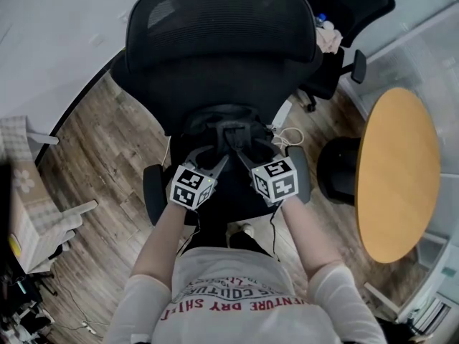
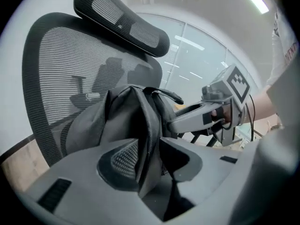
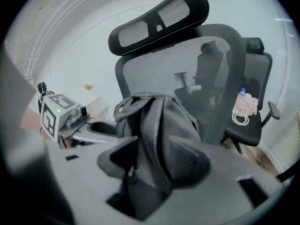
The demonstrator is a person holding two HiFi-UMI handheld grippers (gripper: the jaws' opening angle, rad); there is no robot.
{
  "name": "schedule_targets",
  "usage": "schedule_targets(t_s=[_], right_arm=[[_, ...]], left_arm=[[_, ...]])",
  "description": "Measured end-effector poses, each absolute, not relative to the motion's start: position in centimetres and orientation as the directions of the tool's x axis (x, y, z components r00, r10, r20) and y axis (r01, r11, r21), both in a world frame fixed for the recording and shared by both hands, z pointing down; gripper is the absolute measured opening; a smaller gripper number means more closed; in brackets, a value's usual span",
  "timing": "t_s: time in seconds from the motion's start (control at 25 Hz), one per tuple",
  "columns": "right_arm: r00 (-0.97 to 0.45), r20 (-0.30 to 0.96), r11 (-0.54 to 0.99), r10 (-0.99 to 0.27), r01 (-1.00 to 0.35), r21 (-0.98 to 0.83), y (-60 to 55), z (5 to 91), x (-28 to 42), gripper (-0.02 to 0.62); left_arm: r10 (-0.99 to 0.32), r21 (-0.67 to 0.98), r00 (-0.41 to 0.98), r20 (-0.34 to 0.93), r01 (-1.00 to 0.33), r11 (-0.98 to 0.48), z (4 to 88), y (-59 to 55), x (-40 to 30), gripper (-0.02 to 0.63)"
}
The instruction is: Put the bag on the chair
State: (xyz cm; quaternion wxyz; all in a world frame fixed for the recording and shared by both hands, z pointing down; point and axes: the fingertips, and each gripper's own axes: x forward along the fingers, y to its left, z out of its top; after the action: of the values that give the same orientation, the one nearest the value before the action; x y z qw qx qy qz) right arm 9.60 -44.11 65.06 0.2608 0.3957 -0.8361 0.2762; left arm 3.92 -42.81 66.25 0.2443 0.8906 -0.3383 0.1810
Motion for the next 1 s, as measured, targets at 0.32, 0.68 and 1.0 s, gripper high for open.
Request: schedule_targets(t_s=[0.32,0.68,1.0], right_arm=[[-0.510,0.601,0.526,-0.616,-0.834,-0.168,-40.2,61.3,11.2,0.218],[-0.599,0.414,0.604,-0.686,-0.786,-0.136,-34.6,52.8,9.5,0.034],[-0.693,0.255,0.705,-0.674,-0.707,-0.056,-30.4,45.0,7.6,0.028]], left_arm=[[-0.567,0.335,0.695,0.443,-0.715,-0.614,63.0,-39.7,3.0,0.161],[-0.655,0.188,0.707,0.267,-0.705,-0.684,53.0,-34.9,4.7,0.047],[-0.664,0.078,0.730,0.162,-0.681,-0.728,45.0,-31.0,5.3,0.034]])
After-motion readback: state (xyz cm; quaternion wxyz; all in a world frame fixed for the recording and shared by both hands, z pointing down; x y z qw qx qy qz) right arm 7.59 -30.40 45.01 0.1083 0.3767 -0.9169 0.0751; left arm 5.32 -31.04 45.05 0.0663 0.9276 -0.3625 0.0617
